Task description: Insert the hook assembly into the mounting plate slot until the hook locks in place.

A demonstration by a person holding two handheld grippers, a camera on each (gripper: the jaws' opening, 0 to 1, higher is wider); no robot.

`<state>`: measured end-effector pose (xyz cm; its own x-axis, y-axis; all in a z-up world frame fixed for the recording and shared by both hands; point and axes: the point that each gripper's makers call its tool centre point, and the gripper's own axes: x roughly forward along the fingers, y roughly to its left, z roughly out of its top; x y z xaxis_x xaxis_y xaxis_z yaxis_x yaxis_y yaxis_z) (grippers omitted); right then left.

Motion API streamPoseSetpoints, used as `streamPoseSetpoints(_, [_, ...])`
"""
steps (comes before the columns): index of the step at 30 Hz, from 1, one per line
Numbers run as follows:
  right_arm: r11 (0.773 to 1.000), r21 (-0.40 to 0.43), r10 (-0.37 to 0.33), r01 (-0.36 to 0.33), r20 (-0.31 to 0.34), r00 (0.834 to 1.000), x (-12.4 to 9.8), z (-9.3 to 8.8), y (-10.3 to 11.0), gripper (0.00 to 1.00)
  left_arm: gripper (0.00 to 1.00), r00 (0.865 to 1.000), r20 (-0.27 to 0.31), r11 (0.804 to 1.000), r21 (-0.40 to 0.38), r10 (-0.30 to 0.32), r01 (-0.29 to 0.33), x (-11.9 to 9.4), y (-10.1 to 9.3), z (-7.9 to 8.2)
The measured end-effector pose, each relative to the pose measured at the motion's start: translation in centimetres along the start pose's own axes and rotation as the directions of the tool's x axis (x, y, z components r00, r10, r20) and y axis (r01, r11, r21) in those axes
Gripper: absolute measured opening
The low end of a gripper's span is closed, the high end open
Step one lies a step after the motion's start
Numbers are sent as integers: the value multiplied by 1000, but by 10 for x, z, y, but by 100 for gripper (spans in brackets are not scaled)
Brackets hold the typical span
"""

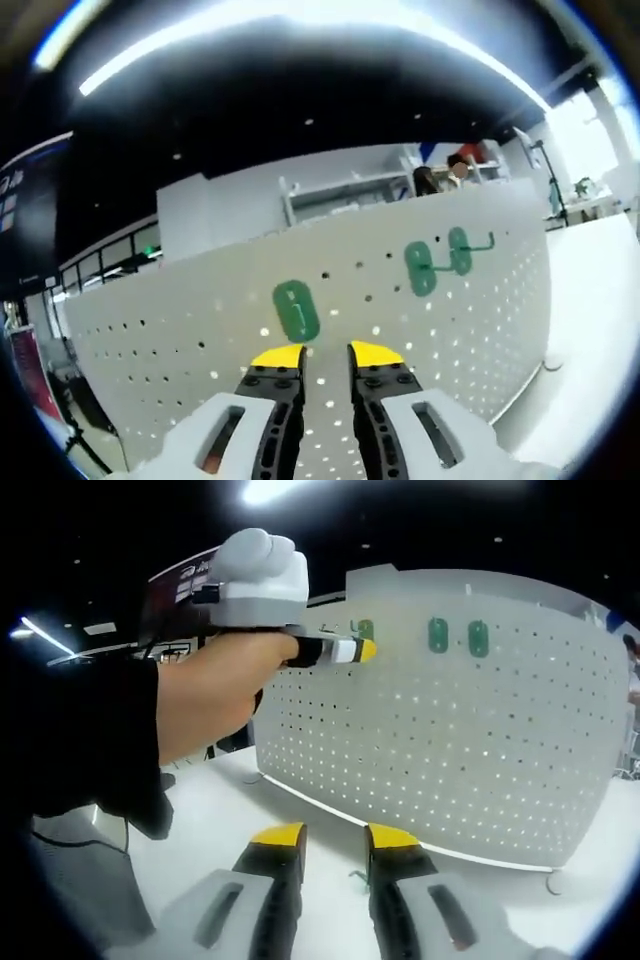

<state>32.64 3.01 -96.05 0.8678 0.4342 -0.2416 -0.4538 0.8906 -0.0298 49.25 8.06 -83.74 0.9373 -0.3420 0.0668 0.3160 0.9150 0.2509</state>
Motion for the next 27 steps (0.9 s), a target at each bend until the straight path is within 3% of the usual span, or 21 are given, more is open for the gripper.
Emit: streamPoseSetpoints(27, [1000,0,13,-13,3,1000,0,2,4,21,18,996,-49,996,-50,-78,76,-50,-15,-35])
